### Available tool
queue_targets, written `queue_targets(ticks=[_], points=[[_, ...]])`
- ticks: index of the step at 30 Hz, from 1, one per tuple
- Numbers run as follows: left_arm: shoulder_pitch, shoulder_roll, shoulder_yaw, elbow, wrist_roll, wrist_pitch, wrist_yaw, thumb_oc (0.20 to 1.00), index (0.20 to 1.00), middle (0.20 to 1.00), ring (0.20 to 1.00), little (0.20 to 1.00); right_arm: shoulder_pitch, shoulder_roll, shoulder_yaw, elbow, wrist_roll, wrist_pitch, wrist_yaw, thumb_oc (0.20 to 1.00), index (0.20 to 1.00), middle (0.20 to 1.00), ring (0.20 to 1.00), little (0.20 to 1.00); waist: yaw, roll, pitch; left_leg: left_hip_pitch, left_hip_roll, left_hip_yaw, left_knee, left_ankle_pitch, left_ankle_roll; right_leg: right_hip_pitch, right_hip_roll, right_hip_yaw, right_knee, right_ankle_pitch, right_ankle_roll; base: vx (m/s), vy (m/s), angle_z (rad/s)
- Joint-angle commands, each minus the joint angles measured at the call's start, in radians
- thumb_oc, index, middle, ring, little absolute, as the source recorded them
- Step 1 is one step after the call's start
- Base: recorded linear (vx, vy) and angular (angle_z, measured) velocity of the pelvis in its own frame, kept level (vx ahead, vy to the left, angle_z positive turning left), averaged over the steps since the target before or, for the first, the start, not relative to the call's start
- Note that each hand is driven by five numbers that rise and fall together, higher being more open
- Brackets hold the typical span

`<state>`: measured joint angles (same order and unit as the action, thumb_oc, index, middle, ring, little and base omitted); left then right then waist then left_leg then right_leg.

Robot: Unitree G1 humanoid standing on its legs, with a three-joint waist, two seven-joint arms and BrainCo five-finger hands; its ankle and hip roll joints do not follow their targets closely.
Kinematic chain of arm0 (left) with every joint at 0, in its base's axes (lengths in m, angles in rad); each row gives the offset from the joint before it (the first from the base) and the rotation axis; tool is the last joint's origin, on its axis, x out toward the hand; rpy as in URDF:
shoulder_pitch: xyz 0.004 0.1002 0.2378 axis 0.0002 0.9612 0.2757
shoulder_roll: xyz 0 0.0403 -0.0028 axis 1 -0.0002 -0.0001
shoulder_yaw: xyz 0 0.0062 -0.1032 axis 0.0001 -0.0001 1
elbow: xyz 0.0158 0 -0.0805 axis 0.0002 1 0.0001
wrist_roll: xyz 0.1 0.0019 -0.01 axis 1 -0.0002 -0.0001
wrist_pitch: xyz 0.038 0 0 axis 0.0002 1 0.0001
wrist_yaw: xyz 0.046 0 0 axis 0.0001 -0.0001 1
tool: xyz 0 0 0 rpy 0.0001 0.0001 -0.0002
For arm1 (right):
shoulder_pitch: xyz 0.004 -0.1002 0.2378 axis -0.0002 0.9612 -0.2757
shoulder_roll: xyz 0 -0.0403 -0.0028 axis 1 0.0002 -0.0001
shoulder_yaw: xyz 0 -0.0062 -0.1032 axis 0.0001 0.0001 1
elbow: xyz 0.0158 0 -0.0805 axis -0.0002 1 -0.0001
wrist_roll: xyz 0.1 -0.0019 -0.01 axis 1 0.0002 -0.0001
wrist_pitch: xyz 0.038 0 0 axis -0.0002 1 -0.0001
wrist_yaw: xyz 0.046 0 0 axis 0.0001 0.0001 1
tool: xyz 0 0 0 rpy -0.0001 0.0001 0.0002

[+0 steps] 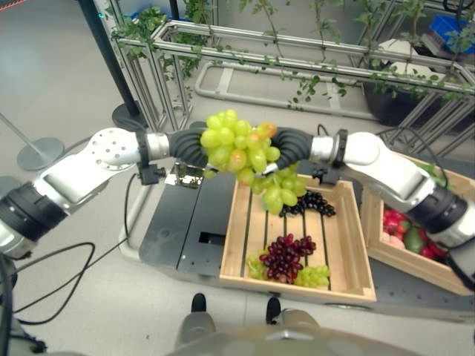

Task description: Pick up the fruits from the basket on one side to the basket on the other side

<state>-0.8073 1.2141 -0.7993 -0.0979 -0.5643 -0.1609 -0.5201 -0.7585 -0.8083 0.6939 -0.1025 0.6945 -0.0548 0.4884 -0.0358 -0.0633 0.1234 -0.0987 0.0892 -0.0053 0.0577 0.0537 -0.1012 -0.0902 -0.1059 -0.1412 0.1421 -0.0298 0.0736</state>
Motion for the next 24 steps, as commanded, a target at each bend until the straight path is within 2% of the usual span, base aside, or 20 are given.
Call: queue_targets(ticks=[1, 2, 3, 6, 7, 10, 15, 24], points=[[0.029, -0.042, 0.085, -0.032, -0.044, -0.044, -0.006, 0.325, 0.325, 0.325, 0.325, 0.325, -0.069, 0.036, -0.144, -0.013, 0.081, -0.088, -0.060, 0.200, 0.200, 0.200, 0.200, 0.200, 0.019, -0.040, -0.009, -0.013, -0.019, -0.005, 0.086, -0.104, 0.042, 0.023, -0.052, 0.014, 0.020, -0.002, 0.087, 0.00, 0.000, 0.00], [0.047, -0.046, 0.104, -0.029, -0.053, -0.045, -0.001, 0.708, 0.708, 0.708, 0.708, 0.708, -0.062, 0.035, -0.152, -0.016, 0.080, -0.089, -0.058, 0.200, 0.200, 0.200, 0.200, 0.200, 0.020, -0.041, -0.008, -0.012, -0.019, -0.005, 0.086, -0.104, 0.042, 0.023, -0.053, 0.014, 0.019, -0.002, 0.087, 0.00, 0.000, 0.00], [0.071, -0.050, 0.125, -0.028, -0.059, -0.047, 0.004, 1.000, 1.000, 1.000, 1.000, 1.000, -0.056, 0.035, -0.156, -0.017, 0.079, -0.089, -0.058, 0.200, 0.200, 0.200, 0.200, 0.200, 0.019, -0.040, -0.009, -0.013, -0.020, -0.005, 0.086, -0.104, 0.043, 0.024, -0.054, 0.014, 0.019, -0.001, 0.087, 0.00, 0.000, 0.00], [0.125, -0.060, 0.178, -0.022, -0.085, -0.052, 0.013, 1.000, 1.000, 1.000, 1.000, 1.000, -0.042, 0.032, -0.177, -0.012, 0.082, -0.095, -0.065, 0.200, 0.200, 0.200, 0.200, 0.200, 0.019, -0.039, -0.010, -0.011, -0.020, -0.006, 0.086, -0.104, 0.043, 0.025, -0.053, 0.013, 0.018, -0.001, 0.086, 0.00, 0.000, 0.00], [0.174, -0.077, 0.224, -0.014, -0.110, -0.056, 0.028, 1.000, 1.000, 1.000, 1.000, 1.000, -0.031, 0.032, -0.195, -0.008, 0.087, -0.103, -0.073, 0.200, 0.200, 0.200, 0.200, 0.200, 0.022, -0.041, -0.011, -0.010, -0.020, -0.006, 0.084, -0.103, 0.043, 0.025, -0.053, 0.014, 0.018, -0.001, 0.085, 0.00, 0.000, 0.00], [0.228, -0.088, 0.261, -0.012, -0.139, -0.048, 0.033, 1.000, 1.000, 1.000, 1.000, 1.000, -0.016, 0.033, -0.218, -0.006, 0.104, -0.113, -0.083, 0.200, 0.200, 0.200, 0.200, 0.200, 0.022, -0.040, -0.012, -0.009, -0.020, -0.006, 0.081, -0.103, 0.043, 0.028, -0.053, 0.012, 0.018, -0.002, 0.085, 0.00, 0.000, 0.00], [0.299, -0.088, 0.297, -0.028, -0.170, -0.039, 0.028, 1.000, 1.000, 1.000, 1.000, 1.000, 0.019, 0.051, -0.237, 0.012, 0.144, -0.112, -0.089, 0.200, 0.200, 0.200, 0.200, 0.200, 0.025, -0.042, -0.013, -0.008, -0.020, -0.009, 0.082, -0.104, 0.044, 0.030, -0.054, 0.010, 0.021, -0.003, 0.084, 0.00, 0.000, 0.00], [0.306, -0.083, 0.289, -0.030, -0.169, -0.039, 0.027, 1.000, 1.000, 1.000, 1.000, 1.000, 0.046, 0.083, -0.241, 0.023, 0.181, -0.110, -0.092, 0.200, 0.200, 0.200, 0.200, 0.200, 0.027, -0.045, -0.011, -0.009, -0.020, -0.011, 0.082, -0.101, 0.044, 0.030, -0.053, 0.006, 0.019, -0.002, 0.083, 0.00, -0.002, 0.02]])
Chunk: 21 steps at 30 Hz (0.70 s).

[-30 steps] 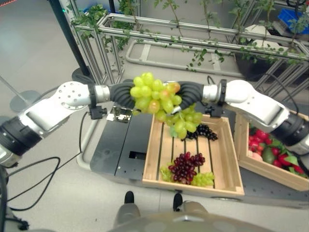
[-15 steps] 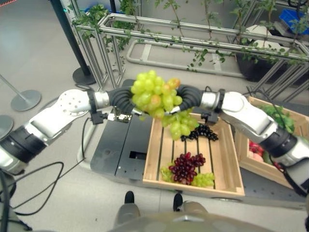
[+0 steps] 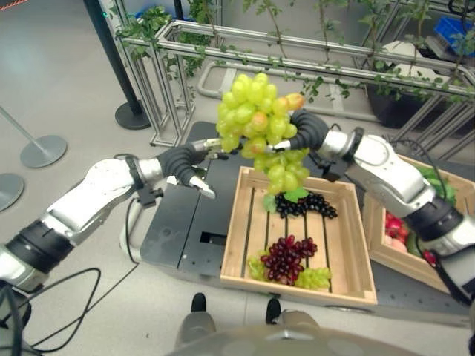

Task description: Pick up the fruits from the basket on one side to the basket on the other side

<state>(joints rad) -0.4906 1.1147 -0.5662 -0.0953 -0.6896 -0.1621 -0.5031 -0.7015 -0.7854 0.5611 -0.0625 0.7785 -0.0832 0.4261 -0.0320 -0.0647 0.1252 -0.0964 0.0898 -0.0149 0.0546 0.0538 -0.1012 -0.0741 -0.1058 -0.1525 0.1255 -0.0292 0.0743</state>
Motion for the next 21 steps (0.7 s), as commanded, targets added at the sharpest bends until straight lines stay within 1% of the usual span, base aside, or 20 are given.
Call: queue_targets(ticks=[1, 6, 10, 13, 15, 17, 18, 21], points=[[-0.010, 0.015, 0.054, -0.033, -0.045, -0.038, 0.012, 1.000, 1.000, 1.000, 1.000, 1.000, -0.004, 0.074, -0.108, -0.010, 0.109, -0.080, -0.031, 0.200, 0.200, 0.200, 0.200, 0.200, 0.024, -0.043, -0.013, -0.011, -0.020, -0.002, 0.084, -0.100, 0.044, 0.014, -0.053, 0.017, 0.035, -0.002, 0.082, 0.00, 0.000, 0.00], [-0.010, 0.012, 0.054, -0.032, -0.045, -0.035, 0.015, 1.000, 1.000, 1.000, 1.000, 1.000, 0.020, 0.089, -0.099, -0.012, 0.107, -0.069, -0.025, 0.200, 0.200, 0.200, 0.200, 0.200, 0.026, -0.042, -0.010, -0.013, -0.021, -0.001, 0.081, -0.096, 0.044, 0.014, -0.053, 0.015, 0.033, -0.001, 0.083, 0.00, 0.000, 0.00], [-0.008, 0.001, 0.058, -0.029, -0.039, -0.034, 0.018, 1.000, 1.000, 1.000, 1.000, 1.000, 0.073, 0.112, -0.091, -0.017, 0.117, -0.046, -0.007, 0.200, 0.200, 0.200, 0.200, 0.200, 0.025, -0.042, -0.007, -0.015, -0.020, -0.002, 0.080, -0.094, 0.044, 0.012, -0.055, 0.015, 0.031, 0.000, 0.082, 0.00, 0.000, 0.00], [0.017, -0.029, 0.080, -0.011, -0.045, -0.032, 0.032, 1.000, 1.000, 1.000, 1.000, 1.000, 0.116, 0.124, -0.095, -0.042, 0.127, -0.038, 0.002, 0.200, 0.200, 0.200, 0.200, 0.200, 0.022, -0.041, -0.003, -0.017, -0.019, -0.002, 0.081, -0.093, 0.044, 0.011, -0.055, 0.013, 0.031, 0.000, 0.081, 0.00, 0.000, 0.00], [0.046, -0.046, 0.112, -0.004, -0.027, -0.041, 0.051, 1.000, 1.000, 1.000, 1.000, 1.000, 0.143, 0.127, -0.106, -0.052, 0.125, -0.035, 0.007, 0.200, 0.200, 0.200, 0.200, 0.200, 0.022, -0.041, 0.000, -0.019, -0.020, -0.002, 0.083, -0.093, 0.044, 0.009, -0.056, 0.013, 0.033, 0.000, 0.081, 0.00, 0.007, 0.04], [0.063, -0.042, 0.132, -0.003, -0.017, -0.042, 0.050, 1.000, 1.000, 1.000, 1.000, 1.000, 0.158, 0.107, -0.111, -0.071, 0.107, -0.030, 0.019, 0.200, 0.200, 0.200, 0.200, 0.200, 0.022, -0.042, 0.002, -0.021, -0.020, -0.001, 0.085, -0.093, 0.044, 0.006, -0.056, 0.014, 0.034, 0.000, 0.082, 0.00, 0.000, 0.00], [0.071, -0.039, 0.141, -0.004, -0.010, -0.040, 0.046, 1.000, 1.000, 1.000, 1.000, 1.000, 0.165, 0.085, -0.109, -0.075, 0.090, -0.017, 0.030, 0.200, 0.200, 0.200, 0.200, 0.200, 0.022, -0.044, 0.002, -0.022, -0.020, -0.001, 0.084, -0.092, 0.043, 0.006, -0.056, 0.014, 0.034, 0.000, 0.082, 0.00, 0.000, 0.00], [0.074, -0.011, 0.154, -0.010, 0.024, -0.043, 0.034, 1.000, 1.000, 1.000, 1.000, 1.000, 0.175, -0.019, -0.090, -0.103, 0.048, 0.022, 0.082, 0.200, 0.200, 0.200, 0.200, 0.200, 0.019, -0.047, 0.002, -0.022, -0.020, -0.002, 0.083, -0.091, 0.042, 0.005, -0.056, 0.013, 0.034, 0.002, 0.083, 0.00, 0.000, 0.00]])
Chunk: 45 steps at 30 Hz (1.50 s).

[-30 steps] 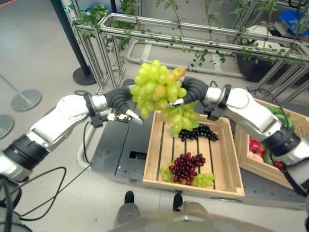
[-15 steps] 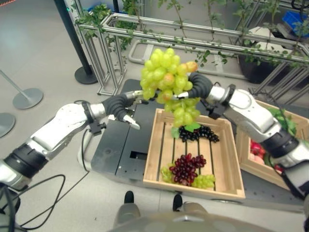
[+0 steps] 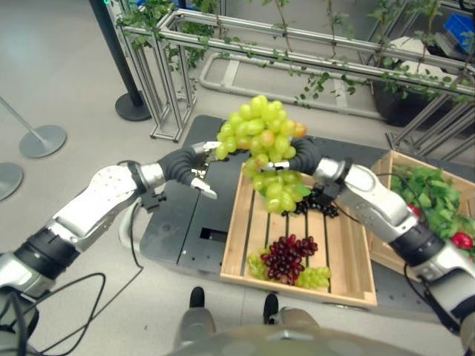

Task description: Pick up the fruits from the basket on one side to the basket on the other side

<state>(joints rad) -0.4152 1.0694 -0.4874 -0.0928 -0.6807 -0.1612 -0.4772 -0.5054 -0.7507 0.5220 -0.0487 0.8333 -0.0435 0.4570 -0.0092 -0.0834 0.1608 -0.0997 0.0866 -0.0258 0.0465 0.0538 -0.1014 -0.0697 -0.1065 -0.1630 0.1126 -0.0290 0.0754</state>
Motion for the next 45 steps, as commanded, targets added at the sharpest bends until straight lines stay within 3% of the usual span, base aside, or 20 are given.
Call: queue_targets(ticks=[1, 6, 10, 13, 16, 19, 21, 26, 36, 38, 39, 42, 44, 45], points=[[-0.001, 0.044, 0.081, -0.013, 0.026, -0.044, 0.002, 1.000, 1.000, 1.000, 1.000, 1.000, -0.023, -0.095, -0.041, -0.130, -0.021, -0.006, 0.074, 0.200, 0.200, 0.200, 0.200, 0.200, -0.004, -0.031, -0.035, -0.018, -0.016, 0.009, 0.091, -0.091, 0.041, 0.001, -0.055, 0.023, 0.046, 0.002, 0.082, 0.00, -0.002, 0.06], [0.017, 0.052, 0.101, -0.011, 0.060, -0.048, -0.005, 1.000, 1.000, 1.000, 1.000, 1.000, -0.005, -0.188, -0.031, -0.156, -0.023, 0.011, 0.113, 0.200, 0.200, 0.200, 0.200, 0.200, -0.008, -0.036, -0.034, -0.020, -0.016, 0.009, 0.095, -0.091, 0.040, 0.000, -0.055, 0.024, 0.048, 0.003, 0.083, 0.00, -0.001, 0.02], [0.030, 0.021, 0.107, -0.008, 0.068, -0.051, 0.000, 1.000, 1.000, 1.000, 1.000, 1.000, 0.005, -0.165, -0.057, -0.170, -0.012, -0.006, 0.100, 0.200, 0.200, 0.200, 0.200, 0.200, -0.009, -0.034, -0.033, -0.020, -0.015, 0.009, 0.095, -0.092, 0.041, -0.001, -0.055, 0.025, 0.048, 0.003, 0.083, 0.00, 0.000, 0.00], [0.045, -0.004, 0.119, 0.000, 0.077, -0.054, 0.005, 1.000, 1.000, 1.000, 1.000, 1.000, 0.011, -0.118, -0.097, -0.179, -0.009, -0.030, 0.075, 0.200, 0.200, 0.200, 0.200, 0.200, -0.009, -0.030, -0.034, -0.020, -0.013, 0.011, 0.094, -0.092, 0.042, -0.001, -0.054, 0.025, 0.048, 0.001, 0.082, 0.00, 0.000, 0.00], [0.080, -0.056, 0.154, 0.024, 0.083, -0.053, 0.016, 1.000, 1.000, 1.000, 1.000, 1.000, -0.001, -0.006, -0.232, -0.163, 0.000, -0.116, -0.017, 0.200, 0.200, 0.200, 0.200, 0.200, -0.011, -0.023, -0.037, -0.016, -0.012, 0.012, 0.092, -0.095, 0.045, -0.001, -0.055, 0.027, 0.050, -0.004, 0.082, 0.00, 0.000, 0.00], [0.113, -0.091, 0.162, 0.040, 0.062, -0.059, 0.034, 1.000, 1.000, 1.000, 1.000, 1.000, -0.033, 0.159, -0.378, -0.151, 0.045, -0.284, -0.160, 0.200, 0.200, 0.200, 0.200, 0.200, -0.010, -0.013, -0.042, -0.009, -0.014, 0.014, 0.087, -0.100, 0.050, 0.001, -0.054, 0.032, 0.051, -0.006, 0.082, 0.00, 0.000, 0.00], [0.121, -0.103, 0.153, 0.059, 0.060, -0.054, 0.051, 1.000, 1.000, 1.000, 1.000, 1.000, -0.050, 0.251, -0.407, -0.194, 0.025, -0.332, -0.204, 0.200, 0.200, 0.200, 0.200, 0.200, -0.014, -0.007, -0.047, -0.006, -0.014, 0.015, 0.086, -0.103, 0.052, 0.002, -0.054, 0.033, 0.055, -0.012, 0.080, 0.00, 0.000, 0.00], [0.129, -0.107, 0.151, 0.070, 0.049, -0.057, 0.041, 1.000, 1.000, 1.000, 1.000, 1.000, -0.057, 0.308, -0.408, -0.208, 0.013, -0.342, -0.210, 0.200, 0.200, 0.200, 0.200, 0.200, -0.016, -0.002, -0.056, -0.001, -0.016, 0.015, 0.084, -0.106, 0.054, 0.004, -0.055, 0.031, 0.058, -0.015, 0.079, 0.00, 0.000, 0.00], [0.141, -0.121, 0.177, 0.070, 0.071, -0.076, 0.041, 1.000, 1.000, 1.000, 1.000, 1.000, -0.051, 0.315, -0.421, -0.209, -0.013, -0.359, -0.221, 0.200, 0.200, 0.200, 0.200, 0.200, -0.016, -0.001, -0.061, 0.003, -0.018, 0.014, 0.082, -0.106, 0.054, 0.007, -0.054, 0.031, 0.057, -0.015, 0.078, 0.00, 0.000, 0.00], [0.149, -0.138, 0.188, 0.070, 0.086, -0.084, 0.047, 1.000, 1.000, 1.000, 1.000, 1.000, -0.065, 0.315, -0.445, -0.227, -0.163, -0.394, -0.293, 0.200, 0.200, 0.200, 0.200, 0.200, -0.016, 0.003, -0.063, 0.004, -0.019, 0.014, 0.080, -0.108, 0.055, 0.007, -0.054, 0.029, 0.057, -0.017, 0.078, 0.00, 0.000, 0.00], [0.147, -0.141, 0.200, 0.072, 0.097, -0.093, 0.055, 1.000, 1.000, 1.000, 1.000, 1.000, -0.081, 0.278, -0.480, -0.250, -0.349, -0.424, -0.386, 0.200, 0.200, 0.200, 0.200, 0.200, -0.016, 0.005, -0.066, 0.006, -0.019, 0.014, 0.079, -0.109, 0.056, 0.008, -0.054, 0.029, 0.056, -0.018, 0.078, 0.00, 0.000, 0.00], [0.136, -0.147, 0.190, 0.077, 0.106, -0.097, 0.066, 1.000, 1.000, 1.000, 1.000, 1.000, -0.092, 0.274, -0.497, -0.261, -0.499, -0.437, -0.479, 0.200, 0.200, 0.200, 0.200, 0.200, -0.015, 0.009, -0.065, 0.005, -0.020, 0.012, 0.081, -0.112, 0.058, 0.008, -0.053, 0.031, 0.057, -0.018, 0.079, 0.00, 0.000, 0.00], [0.127, -0.139, 0.183, 0.081, 0.126, -0.109, 0.076, 1.000, 1.000, 1.000, 1.000, 1.000, -0.115, 0.192, -0.513, -0.281, -0.855, -0.423, -0.634, 0.200, 0.200, 0.200, 0.200, 0.200, -0.014, 0.011, -0.070, 0.008, -0.022, 0.010, 0.077, -0.112, 0.059, 0.010, -0.053, 0.030, 0.055, -0.020, 0.081, 0.00, 0.000, 0.00], [0.125, -0.140, 0.181, 0.082, 0.127, -0.109, 0.076, 1.000, 1.000, 1.000, 1.000, 1.000, -0.116, 0.192, -0.508, -0.280, -0.867, -0.422, -0.645, 0.200, 0.200, 0.200, 0.200, 0.200, -0.013, 0.012, -0.070, 0.008, -0.022, 0.010, 0.077, -0.113, 0.059, 0.010, -0.053, 0.030, 0.055, -0.020, 0.081, 0.00, 0.000, 0.00]])
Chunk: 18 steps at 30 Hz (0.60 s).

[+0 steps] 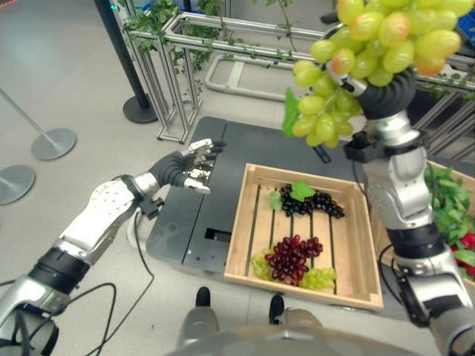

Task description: Pick up the fruits from the basket on one side to the basket on the other side

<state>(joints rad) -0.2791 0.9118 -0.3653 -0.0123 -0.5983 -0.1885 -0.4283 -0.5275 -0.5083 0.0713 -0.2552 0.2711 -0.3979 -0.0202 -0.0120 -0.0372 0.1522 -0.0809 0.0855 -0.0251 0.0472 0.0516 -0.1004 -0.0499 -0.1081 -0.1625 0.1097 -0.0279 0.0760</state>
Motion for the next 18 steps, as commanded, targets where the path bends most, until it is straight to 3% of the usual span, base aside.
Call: queue_targets(ticks=[1, 5, 7, 8, 9, 12, 14, 18], points=[[-0.013, 0.022, 0.058, -0.001, 0.046, -0.086, 0.027, 1.000, 1.000, 1.000, 1.000, 1.000, -0.103, -0.102, -0.056, -0.070, -0.451, -0.048, -0.228, 0.200, 0.200, 0.200, 0.200, 0.200, -0.009, -0.034, -0.062, -0.010, -0.021, 0.008, 0.075, -0.110, 0.059, -0.009, -0.051, 0.030, 0.057, -0.021, 0.081, 0.00, 0.000, 0.00], [-0.031, 0.038, 0.031, -0.011, 0.046, -0.092, 0.027, 1.000, 1.000, 1.000, 1.000, 1.000, -0.144, -0.186, -0.015, -0.057, -0.696, -0.005, -0.318, 0.200, 0.200, 0.200, 0.200, 0.200, -0.006, -0.034, -0.066, -0.005, -0.020, 0.005, 0.068, -0.109, 0.058, -0.006, -0.049, 0.029, 0.056, -0.022, 0.083, 0.00, 0.000, 0.00], [-0.029, 0.050, 0.034, -0.023, 0.048, -0.095, 0.027, 1.000, 1.000, 1.000, 1.000, 1.000, -0.171, -0.272, 0.011, -0.039, -0.897, 0.047, -0.370, 0.200, 0.200, 0.200, 0.200, 0.200, -0.002, -0.039, -0.069, -0.003, -0.022, 0.003, 0.061, -0.108, 0.058, -0.004, -0.047, 0.028, 0.054, -0.023, 0.084, 0.00, 0.000, 0.00], [-0.029, 0.049, 0.035, -0.023, 0.048, -0.095, 0.027, 1.000, 1.000, 1.000, 1.000, 1.000, -0.174, -0.273, 0.015, -0.036, -0.903, 0.049, -0.375, 0.200, 0.200, 0.200, 0.200, 0.200, -0.002, -0.038, -0.069, -0.002, -0.022, 0.003, 0.061, -0.108, 0.058, -0.003, -0.047, 0.028, 0.054, -0.023, 0.084, 0.00, 0.000, 0.00], [-0.025, 0.057, 0.040, -0.038, 0.047, -0.095, 0.024, 1.000, 1.000, 1.000, 1.000, 1.000, -0.202, -0.349, 0.040, -0.033, -1.029, 0.077, -0.394, 0.200, 0.200, 0.200, 0.200, 0.200, 0.000, -0.044, -0.072, -0.001, -0.021, 0.001, 0.058, -0.107, 0.056, -0.001, -0.046, 0.028, 0.052, -0.023, 0.085, 0.00, 0.000, 0.00], [-0.018, 0.056, 0.048, -0.043, 0.048, -0.094, 0.024, 1.000, 1.000, 1.000, 1.000, 1.000, -0.212, -0.370, 0.064, -0.018, -1.071, 0.092, -0.396, 0.200, 0.200, 0.200, 0.200, 0.200, 0.000, -0.043, -0.072, 0.000, -0.020, 0.001, 0.058, -0.107, 0.055, 0.001, -0.045, 0.028, 0.051, -0.023, 0.085, 0.00, 0.000, 0.00], [-0.010, 0.056, 0.053, -0.054, 0.037, -0.089, 0.026, 1.000, 1.000, 1.000, 1.000, 1.000, -0.249, -0.452, 0.135, 0.009, -1.172, 0.121, -0.390, 0.200, 0.200, 0.200, 0.200, 0.200, 0.001, -0.053, -0.073, 0.002, -0.020, 0.000, 0.055, -0.106, 0.054, 0.003, -0.043, 0.027, 0.048, -0.023, 0.086, 0.00, 0.000, 0.00], [-0.005, 0.042, 0.057, -0.050, 0.018, -0.084, 0.028, 1.000, 1.000, 1.000, 1.000, 1.000, -0.276, -0.486, 0.204, 0.054, -1.188, 0.124, -0.374, 0.200, 0.200, 0.200, 0.200, 0.200, 0.002, -0.054, -0.072, 0.002, -0.020, -0.001, 0.056, -0.105, 0.053, 0.004, -0.042, 0.025, 0.052, -0.025, 0.085, 0.00, 0.000, 0.00]])
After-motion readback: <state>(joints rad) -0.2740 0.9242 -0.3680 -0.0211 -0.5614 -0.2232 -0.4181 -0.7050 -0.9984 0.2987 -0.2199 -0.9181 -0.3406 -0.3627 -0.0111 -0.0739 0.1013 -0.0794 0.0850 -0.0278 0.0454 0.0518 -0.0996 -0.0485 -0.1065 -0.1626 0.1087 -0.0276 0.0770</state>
